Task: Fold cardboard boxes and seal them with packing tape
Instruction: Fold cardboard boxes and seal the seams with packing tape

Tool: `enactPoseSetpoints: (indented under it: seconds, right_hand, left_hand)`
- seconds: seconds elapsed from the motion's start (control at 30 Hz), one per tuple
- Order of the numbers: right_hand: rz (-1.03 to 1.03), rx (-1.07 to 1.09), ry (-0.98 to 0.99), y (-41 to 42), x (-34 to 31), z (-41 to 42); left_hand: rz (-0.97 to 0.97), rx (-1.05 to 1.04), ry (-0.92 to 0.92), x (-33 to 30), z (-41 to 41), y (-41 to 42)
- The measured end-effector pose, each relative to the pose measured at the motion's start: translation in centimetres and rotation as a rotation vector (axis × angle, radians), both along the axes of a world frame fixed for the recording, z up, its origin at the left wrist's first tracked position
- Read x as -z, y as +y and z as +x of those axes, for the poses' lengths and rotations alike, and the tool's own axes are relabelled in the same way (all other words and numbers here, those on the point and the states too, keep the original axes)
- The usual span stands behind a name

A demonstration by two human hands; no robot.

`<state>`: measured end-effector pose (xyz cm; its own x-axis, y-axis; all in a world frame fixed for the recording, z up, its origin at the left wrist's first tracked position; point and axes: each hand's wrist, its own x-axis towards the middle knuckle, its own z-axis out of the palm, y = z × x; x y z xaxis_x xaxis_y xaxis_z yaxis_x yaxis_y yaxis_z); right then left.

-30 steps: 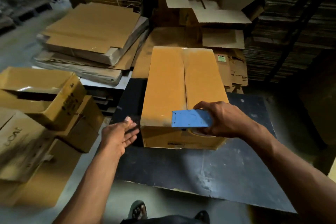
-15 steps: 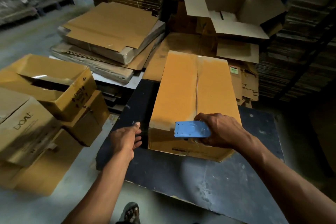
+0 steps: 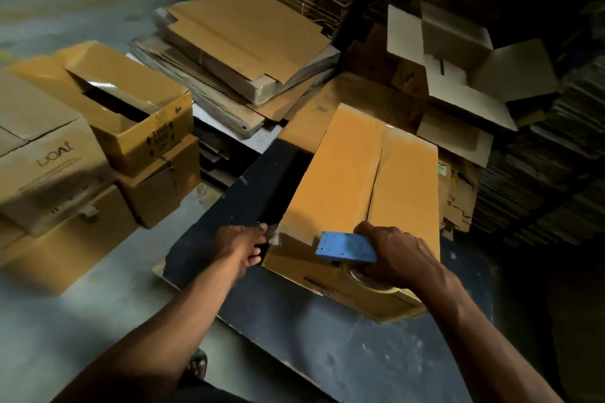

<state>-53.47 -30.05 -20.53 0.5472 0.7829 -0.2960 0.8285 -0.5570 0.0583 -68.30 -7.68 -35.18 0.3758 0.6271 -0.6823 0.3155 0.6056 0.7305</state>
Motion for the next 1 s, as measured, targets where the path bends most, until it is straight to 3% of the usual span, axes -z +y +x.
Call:
enactPoseSetpoints:
  seconds: [0.2,0.53,0.63,0.7,0.83,0.9,1.0]
  right_hand:
    - [-0.065,0.008,0.006,0.9,-0.2,-0.1]
    - [-0.177,0.069,-0.005,2.9,-0.1,-0.3]
    - [-0.197,0.084,-0.002,3.2,0.0,-0.3]
    - [-0.199,0.099,0.005,3.1,-0.1,-0.1]
    - [-0.207,0.105,0.009,2.9,0.0,0.1]
    - [-0.206,0.102,0.021,3.0,0.0,0.1]
    - [-0.209,0.106,0.035,3.0,0.0,0.2]
  left_hand:
    - [-0.237,0.135,0.028,0.4,0.6,0.4]
    - [-0.394,0.26,0.139,4.2,-0.9,0.4]
    - [-0.124,0.202,0.202,6.0,-1.8,0.1]
    - [0.143,0.123,0.045,5.9,-1.5,0.2]
    - [0.479,0.47,-0.339,3.8,-1.9,-0.8]
    - [0.619,0.661,-0.315,3.5,-1.9,-2.3]
    - [0.758,0.77,-0.068,4.6,-2.0,-2.5]
